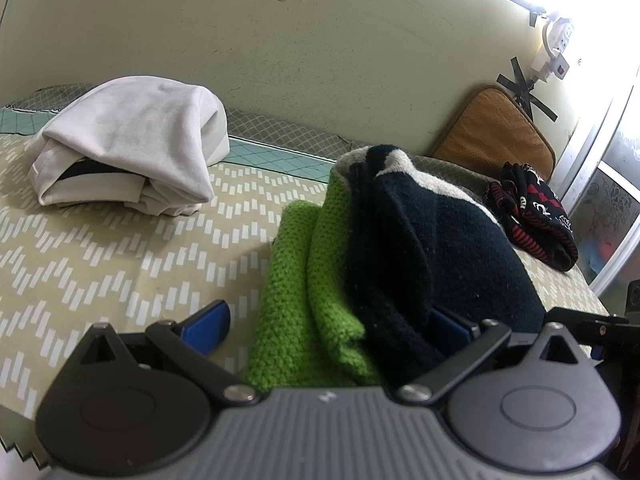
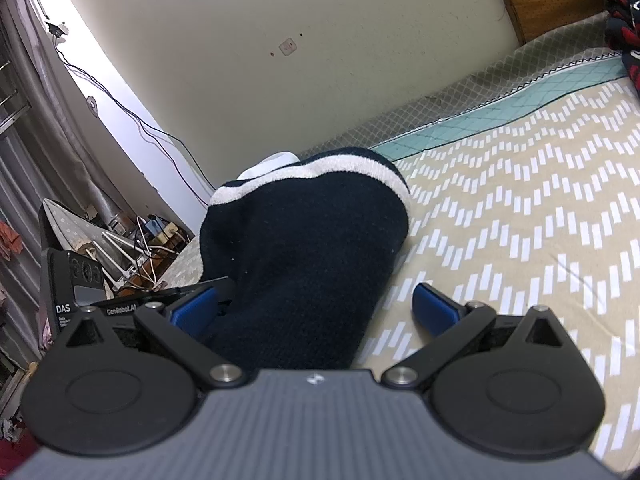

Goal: Fold small clothes

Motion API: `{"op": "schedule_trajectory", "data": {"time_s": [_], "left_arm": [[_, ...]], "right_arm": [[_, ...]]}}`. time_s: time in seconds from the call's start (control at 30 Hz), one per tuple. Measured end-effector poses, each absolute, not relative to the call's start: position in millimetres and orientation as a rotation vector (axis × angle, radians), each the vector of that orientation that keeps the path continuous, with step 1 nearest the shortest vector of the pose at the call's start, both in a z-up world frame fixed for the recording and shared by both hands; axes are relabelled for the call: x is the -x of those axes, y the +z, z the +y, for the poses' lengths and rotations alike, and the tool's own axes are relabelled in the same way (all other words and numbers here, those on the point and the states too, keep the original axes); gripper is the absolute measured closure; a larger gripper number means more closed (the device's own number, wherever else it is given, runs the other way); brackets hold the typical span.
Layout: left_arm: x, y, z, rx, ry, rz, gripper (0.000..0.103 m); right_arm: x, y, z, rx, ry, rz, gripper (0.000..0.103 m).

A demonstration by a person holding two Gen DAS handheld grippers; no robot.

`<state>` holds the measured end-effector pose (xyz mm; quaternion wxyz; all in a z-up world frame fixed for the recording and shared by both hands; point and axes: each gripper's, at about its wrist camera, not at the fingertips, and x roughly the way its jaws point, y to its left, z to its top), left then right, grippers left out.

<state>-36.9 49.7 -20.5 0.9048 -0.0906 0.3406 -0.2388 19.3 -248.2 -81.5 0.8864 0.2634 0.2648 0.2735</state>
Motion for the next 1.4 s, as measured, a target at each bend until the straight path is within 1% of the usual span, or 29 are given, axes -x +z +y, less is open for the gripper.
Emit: {"op": "schedule_trajectory", "data": {"time_s": [1.4], "left_arm": [[35.9, -20.8, 49.6, 0.190, -0.499, 0.703, 0.000]], "right_arm": [[-18.7, -81.6, -246.3, -0.535, 0.564, 0.552, 0.000]]}}
